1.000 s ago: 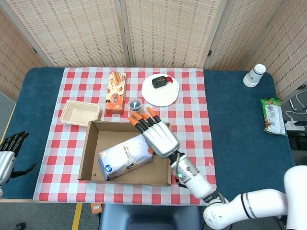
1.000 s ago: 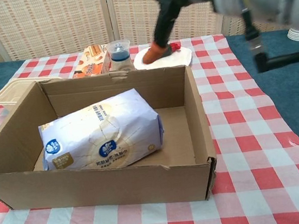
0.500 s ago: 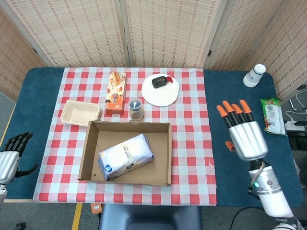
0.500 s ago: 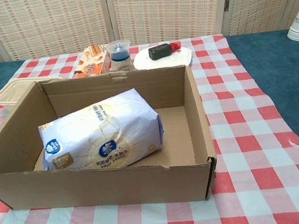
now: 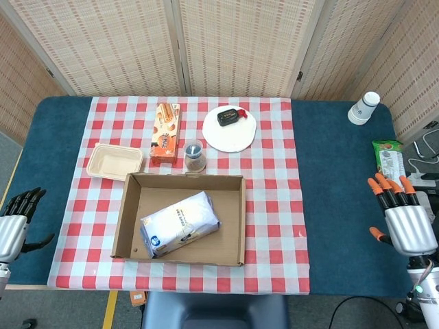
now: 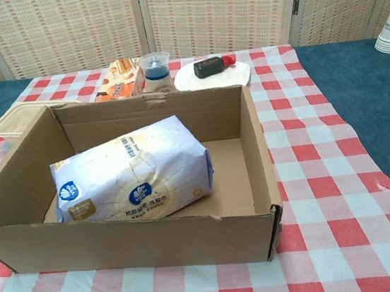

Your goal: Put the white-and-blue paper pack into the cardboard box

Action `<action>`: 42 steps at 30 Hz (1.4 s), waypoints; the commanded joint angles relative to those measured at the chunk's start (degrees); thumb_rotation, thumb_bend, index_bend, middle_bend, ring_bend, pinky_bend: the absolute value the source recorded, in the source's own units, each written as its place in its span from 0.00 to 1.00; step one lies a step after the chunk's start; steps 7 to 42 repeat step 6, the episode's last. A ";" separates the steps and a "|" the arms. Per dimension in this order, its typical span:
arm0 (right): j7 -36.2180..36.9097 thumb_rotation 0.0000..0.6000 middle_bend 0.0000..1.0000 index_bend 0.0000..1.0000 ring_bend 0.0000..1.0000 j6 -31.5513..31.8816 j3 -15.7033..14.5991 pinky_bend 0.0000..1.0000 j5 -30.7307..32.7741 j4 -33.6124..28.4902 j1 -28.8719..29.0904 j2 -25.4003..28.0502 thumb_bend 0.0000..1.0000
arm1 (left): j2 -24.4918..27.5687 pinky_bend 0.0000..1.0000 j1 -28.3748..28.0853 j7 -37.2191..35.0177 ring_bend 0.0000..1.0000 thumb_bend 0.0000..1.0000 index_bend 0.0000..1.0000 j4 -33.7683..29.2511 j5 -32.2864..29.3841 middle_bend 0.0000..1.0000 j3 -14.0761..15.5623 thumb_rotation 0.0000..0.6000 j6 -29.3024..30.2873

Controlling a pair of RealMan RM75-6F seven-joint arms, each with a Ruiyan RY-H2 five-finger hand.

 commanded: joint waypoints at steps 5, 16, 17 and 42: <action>2.09 1.00 0.00 0.00 0.00 -1.73 1.84 0.00 -2.09 4.96 -1.52 -3.07 0.00 | 0.09 0.07 0.00 -0.11 0.00 0.21 0.00 -0.15 0.11 0.00 0.08 1.00 -0.08; 2.43 1.00 0.00 0.00 0.00 -1.94 2.15 0.00 -2.21 5.34 -1.66 -3.26 0.00 | 0.08 0.07 -0.04 -0.07 0.00 0.21 0.00 -0.15 0.16 0.00 0.11 1.00 -0.13; 2.43 1.00 0.00 0.00 0.00 -1.94 2.15 0.00 -2.21 5.34 -1.66 -3.26 0.00 | 0.08 0.07 -0.04 -0.07 0.00 0.21 0.00 -0.15 0.16 0.00 0.11 1.00 -0.13; 2.43 1.00 0.00 0.00 0.00 -1.94 2.15 0.00 -2.21 5.34 -1.66 -3.26 0.00 | 0.08 0.07 -0.04 -0.07 0.00 0.21 0.00 -0.15 0.16 0.00 0.11 1.00 -0.13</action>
